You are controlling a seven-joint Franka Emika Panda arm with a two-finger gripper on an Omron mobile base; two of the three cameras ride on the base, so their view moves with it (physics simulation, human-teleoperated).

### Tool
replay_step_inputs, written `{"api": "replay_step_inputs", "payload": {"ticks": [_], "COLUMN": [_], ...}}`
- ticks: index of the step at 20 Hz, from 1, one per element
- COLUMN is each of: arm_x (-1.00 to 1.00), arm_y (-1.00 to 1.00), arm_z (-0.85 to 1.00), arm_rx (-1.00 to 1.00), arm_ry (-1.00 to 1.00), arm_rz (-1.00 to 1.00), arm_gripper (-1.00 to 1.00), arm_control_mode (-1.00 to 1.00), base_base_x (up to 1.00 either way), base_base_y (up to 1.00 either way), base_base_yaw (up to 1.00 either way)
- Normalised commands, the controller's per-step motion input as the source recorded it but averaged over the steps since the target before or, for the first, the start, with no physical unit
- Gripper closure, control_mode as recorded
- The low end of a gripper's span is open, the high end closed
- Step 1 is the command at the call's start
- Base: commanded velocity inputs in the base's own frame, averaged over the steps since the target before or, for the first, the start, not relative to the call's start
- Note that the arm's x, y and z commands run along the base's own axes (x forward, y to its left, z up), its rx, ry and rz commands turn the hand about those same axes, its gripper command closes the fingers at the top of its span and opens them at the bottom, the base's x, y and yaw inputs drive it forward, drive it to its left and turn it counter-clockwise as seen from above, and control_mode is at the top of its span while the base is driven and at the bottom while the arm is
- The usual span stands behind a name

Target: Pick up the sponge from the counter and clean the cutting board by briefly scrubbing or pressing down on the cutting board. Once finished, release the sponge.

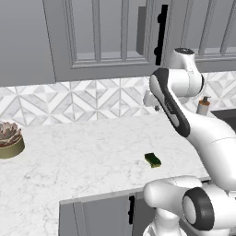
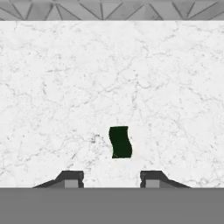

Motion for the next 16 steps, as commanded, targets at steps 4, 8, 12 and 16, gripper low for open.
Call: {"api": "replay_step_inputs", "payload": {"ticks": [4, 8, 12, 16], "arm_x": [-0.52, -1.00, -0.76, -0.03], "arm_y": [0.00, 0.00, 0.01, -0.08], "arm_z": [0.00, -0.14, -0.76, -1.00], "arm_rx": [0.00, 0.00, -0.03, 0.00], "arm_ry": [-0.05, -0.01, 0.00, 0.00], "arm_rz": [0.00, 0.00, 0.00, 0.07], "arm_gripper": [-1.00, -1.00, -1.00, -1.00], "arm_control_mode": [-1.00, -1.00, -1.00, -1.00], "base_base_x": [0.00, 0.00, 0.00, 0.00], "base_base_y": [0.00, 0.00, 0.00, 0.00], "base_base_yaw": [0.00, 0.00, 0.00, 0.00]}}
